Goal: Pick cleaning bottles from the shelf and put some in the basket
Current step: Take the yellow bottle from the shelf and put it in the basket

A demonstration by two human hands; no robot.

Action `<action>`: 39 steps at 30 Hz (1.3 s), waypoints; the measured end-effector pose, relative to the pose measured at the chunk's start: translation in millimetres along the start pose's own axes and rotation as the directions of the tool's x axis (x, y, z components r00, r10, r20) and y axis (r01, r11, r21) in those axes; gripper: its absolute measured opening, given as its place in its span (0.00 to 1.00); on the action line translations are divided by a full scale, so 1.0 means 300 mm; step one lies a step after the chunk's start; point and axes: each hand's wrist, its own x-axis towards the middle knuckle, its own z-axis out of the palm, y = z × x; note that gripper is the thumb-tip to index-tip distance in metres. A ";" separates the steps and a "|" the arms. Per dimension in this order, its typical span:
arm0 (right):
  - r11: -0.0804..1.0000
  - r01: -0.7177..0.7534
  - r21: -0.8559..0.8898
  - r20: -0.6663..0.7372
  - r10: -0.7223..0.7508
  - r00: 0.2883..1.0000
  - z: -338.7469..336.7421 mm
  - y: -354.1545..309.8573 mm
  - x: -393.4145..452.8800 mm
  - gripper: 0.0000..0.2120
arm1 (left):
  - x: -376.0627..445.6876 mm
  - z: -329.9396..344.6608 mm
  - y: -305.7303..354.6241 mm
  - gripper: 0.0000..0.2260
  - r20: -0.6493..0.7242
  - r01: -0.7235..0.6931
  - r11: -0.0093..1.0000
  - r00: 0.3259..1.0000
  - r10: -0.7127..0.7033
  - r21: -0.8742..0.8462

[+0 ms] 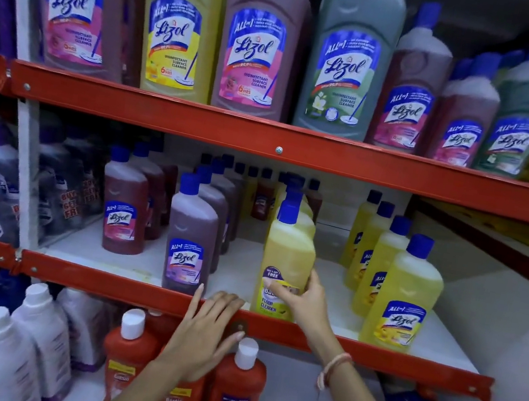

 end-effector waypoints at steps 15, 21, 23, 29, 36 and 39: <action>0.834 0.401 -0.378 -0.360 -0.532 0.766 0.025 -0.207 -0.151 0.32 | -0.009 -0.005 -0.003 0.28 0.057 -0.009 1.000 0.998 0.008 0.017; 0.748 0.448 -0.491 -0.336 -0.636 0.694 -0.013 -0.282 -0.249 0.32 | -0.013 -0.009 0.004 0.27 0.041 0.008 1.000 0.999 -0.008 0.003; 0.820 0.478 -0.314 -0.311 -0.565 0.764 -0.023 -0.313 -0.269 0.30 | -0.015 -0.015 0.007 0.26 0.035 0.009 1.000 0.999 -0.010 0.007; 0.883 0.265 0.387 -0.044 -0.270 0.962 -0.035 -0.358 -0.284 0.31 | -0.015 -0.023 0.007 0.24 0.046 0.023 1.000 0.999 -0.024 0.016; 0.733 -0.126 0.668 0.297 -0.107 0.949 -0.004 -0.330 -0.291 0.45 | -0.021 -0.019 -0.008 0.29 0.092 0.000 1.000 0.996 -0.003 0.027; 0.724 -0.198 0.660 0.384 -0.098 0.918 -0.001 -0.302 -0.300 0.49 | -0.016 -0.014 -0.009 0.29 0.104 0.010 0.999 0.994 -0.014 0.043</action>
